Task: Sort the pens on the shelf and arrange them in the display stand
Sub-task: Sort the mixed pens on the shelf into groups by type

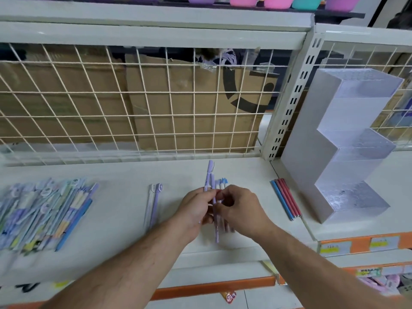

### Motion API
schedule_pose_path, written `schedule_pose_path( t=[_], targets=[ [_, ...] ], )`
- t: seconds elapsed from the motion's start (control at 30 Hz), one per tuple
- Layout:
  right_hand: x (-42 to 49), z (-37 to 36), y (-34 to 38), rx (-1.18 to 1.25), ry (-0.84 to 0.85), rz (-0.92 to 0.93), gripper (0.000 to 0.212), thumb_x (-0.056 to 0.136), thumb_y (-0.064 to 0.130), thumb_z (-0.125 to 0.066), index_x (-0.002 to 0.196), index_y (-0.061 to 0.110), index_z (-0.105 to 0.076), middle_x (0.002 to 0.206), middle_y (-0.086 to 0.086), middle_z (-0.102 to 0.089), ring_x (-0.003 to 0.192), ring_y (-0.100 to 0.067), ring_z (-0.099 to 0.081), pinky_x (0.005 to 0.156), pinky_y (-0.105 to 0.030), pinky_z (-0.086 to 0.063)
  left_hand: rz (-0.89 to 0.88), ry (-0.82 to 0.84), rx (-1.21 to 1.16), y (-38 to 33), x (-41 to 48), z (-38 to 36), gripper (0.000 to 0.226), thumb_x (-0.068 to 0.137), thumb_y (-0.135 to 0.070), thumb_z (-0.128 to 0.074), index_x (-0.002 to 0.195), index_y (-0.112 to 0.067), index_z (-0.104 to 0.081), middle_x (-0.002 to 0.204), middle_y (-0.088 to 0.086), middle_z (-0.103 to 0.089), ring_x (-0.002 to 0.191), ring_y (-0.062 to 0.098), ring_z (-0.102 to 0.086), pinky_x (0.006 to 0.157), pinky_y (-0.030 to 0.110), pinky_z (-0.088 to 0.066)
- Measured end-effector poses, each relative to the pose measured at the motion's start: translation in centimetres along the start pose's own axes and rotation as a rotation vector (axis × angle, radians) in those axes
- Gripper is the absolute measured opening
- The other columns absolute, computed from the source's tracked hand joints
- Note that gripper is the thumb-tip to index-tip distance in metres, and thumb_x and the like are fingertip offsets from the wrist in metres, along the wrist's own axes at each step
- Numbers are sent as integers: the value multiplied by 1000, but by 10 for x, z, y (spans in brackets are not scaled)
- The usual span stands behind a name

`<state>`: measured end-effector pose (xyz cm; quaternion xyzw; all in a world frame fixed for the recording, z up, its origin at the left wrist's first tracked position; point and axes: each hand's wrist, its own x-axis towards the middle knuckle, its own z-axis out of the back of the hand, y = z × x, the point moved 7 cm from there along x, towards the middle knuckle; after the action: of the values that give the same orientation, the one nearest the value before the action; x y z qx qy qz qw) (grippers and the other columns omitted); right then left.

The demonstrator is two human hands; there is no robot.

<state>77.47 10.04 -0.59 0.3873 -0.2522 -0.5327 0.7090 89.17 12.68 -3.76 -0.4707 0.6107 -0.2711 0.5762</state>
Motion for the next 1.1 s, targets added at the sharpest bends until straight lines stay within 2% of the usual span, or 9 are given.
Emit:
schedule_pose_path(
  t=[0.17,0.33,0.43,0.6,0.73,0.83,0.9,1.0,1.1],
  targets=[
    [4,-33,13,-9,7,-39,9,87,18,-67,78,15,-65,65,5,-63,54,-10,-54,54,-24,-44,-30,-24,34,-2,-5,29,23,97,-16,-52,87,-14,-73,80,6,-62,63,20,-52,53,27,-32],
    [11,-70,22,169,61,-216,11,85,15,-63,83,4,-63,66,-6,-67,51,-12,-57,43,-20,-37,-105,-150,201,-11,-5,78,22,93,-19,-53,85,-17,-73,63,-9,-53,58,12,-45,54,28,-31],
    [19,-91,28,86,56,-243,9,83,12,-63,83,4,-66,63,-10,-69,52,-17,-60,48,-26,-44,-111,-256,235,-12,-5,114,22,88,-23,-58,68,-25,-65,62,-10,-46,59,12,-40,53,27,-29],
    [32,-121,35,-131,41,-217,15,85,14,-61,89,0,-67,68,-12,-70,56,-22,-60,58,-32,-52,-105,-358,246,-14,-9,160,18,86,-24,-53,68,-20,-53,59,-4,-42,53,18,-36,53,30,-26],
    [40,-134,45,-239,13,-184,17,88,16,-58,89,3,-68,77,-10,-72,70,-23,-66,62,-31,-53,-73,-386,182,-14,-14,183,20,75,-31,-45,68,-20,-60,55,-7,-43,53,17,-36,50,28,-24],
    [42,-140,52,-267,-9,-155,29,94,25,-56,80,3,-69,70,-10,-72,62,-21,-66,54,-26,-49,-98,-393,243,-17,-15,194,27,85,-20,-45,66,-17,-65,56,-6,-47,55,18,-40,51,27,-26],
    [43,-144,55,-280,-19,-138,34,96,29,-56,81,2,-70,74,-11,-73,70,-25,-68,59,-28,-50,-102,-378,280,-19,-16,198,30,87,-13,-48,65,-17,-68,56,-6,-48,54,18,-41,52,27,-28],
    [43,-149,55,-284,-8,-129,26,94,20,-57,85,2,-73,81,-12,-74,77,-28,-69,67,-32,-52,-96,-348,332,-20,-16,200,34,86,-15,-59,52,-17,-56,46,-5,-43,44,19,-40,50,26,-29],
    [42,-150,52,-266,8,-121,22,90,13,-56,84,4,-75,81,-12,-74,78,-28,-69,66,-30,-52,-119,-324,399,-19,-15,198,28,88,-20,-60,63,-9,-54,48,-4,-43,50,19,-39,53,26,-28]
  ],
)
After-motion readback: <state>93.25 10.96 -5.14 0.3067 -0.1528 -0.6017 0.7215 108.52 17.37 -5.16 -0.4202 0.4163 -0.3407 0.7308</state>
